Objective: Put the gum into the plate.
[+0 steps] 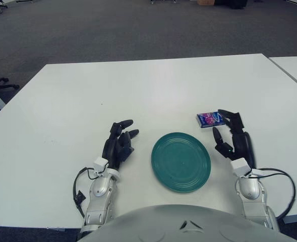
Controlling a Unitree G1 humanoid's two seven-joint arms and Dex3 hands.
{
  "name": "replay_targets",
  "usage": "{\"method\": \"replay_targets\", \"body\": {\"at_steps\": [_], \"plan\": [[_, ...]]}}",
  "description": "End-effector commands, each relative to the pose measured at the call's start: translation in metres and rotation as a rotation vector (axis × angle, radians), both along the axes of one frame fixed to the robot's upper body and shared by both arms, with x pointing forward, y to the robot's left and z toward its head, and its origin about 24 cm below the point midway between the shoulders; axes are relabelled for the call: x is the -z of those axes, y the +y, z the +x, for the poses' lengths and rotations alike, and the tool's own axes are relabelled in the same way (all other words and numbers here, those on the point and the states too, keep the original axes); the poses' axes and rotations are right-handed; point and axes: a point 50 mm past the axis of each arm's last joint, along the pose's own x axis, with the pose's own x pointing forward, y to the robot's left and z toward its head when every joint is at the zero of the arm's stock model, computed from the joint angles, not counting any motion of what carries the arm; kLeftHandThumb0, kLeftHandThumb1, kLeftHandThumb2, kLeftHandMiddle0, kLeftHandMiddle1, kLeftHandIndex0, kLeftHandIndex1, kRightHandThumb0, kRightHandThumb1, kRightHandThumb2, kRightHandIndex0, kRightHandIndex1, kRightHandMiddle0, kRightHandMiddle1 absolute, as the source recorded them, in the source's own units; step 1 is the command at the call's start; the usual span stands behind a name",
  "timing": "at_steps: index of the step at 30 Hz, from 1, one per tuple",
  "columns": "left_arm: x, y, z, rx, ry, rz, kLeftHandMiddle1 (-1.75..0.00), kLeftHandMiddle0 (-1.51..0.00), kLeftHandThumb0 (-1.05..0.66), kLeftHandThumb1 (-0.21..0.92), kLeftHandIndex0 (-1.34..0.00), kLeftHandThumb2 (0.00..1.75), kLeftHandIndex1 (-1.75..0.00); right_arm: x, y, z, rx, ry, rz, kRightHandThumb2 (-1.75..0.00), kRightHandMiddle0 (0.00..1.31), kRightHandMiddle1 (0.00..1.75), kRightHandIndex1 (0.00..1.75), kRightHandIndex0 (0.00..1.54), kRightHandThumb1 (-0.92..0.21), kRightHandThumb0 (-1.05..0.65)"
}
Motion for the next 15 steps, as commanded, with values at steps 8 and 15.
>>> {"method": "replay_targets", "body": {"at_steps": [8,15], "plan": [[0.009,-0.004,-0.001,0.004,0.058,-0.001,-0.89,-0.45,-0.68,0.92,-0.25,0.80,-1.14,-0.036,-0.022,0.018,-0.129,-0.105,-0.736,-0.52,0.00,0.66,0.01,0.43,-0.92,-0.73],[0.009,-0.007,0.001,0.013,0.058,-0.003,-0.89,-0.46,-0.68,0.92,-0.26,0.80,-1.14,-0.050,-0.024,0.048,-0.181,-0.001,-0.892,-0.42,0.00,0.66,0.00,0.37,-0.91,-0.71]]}}
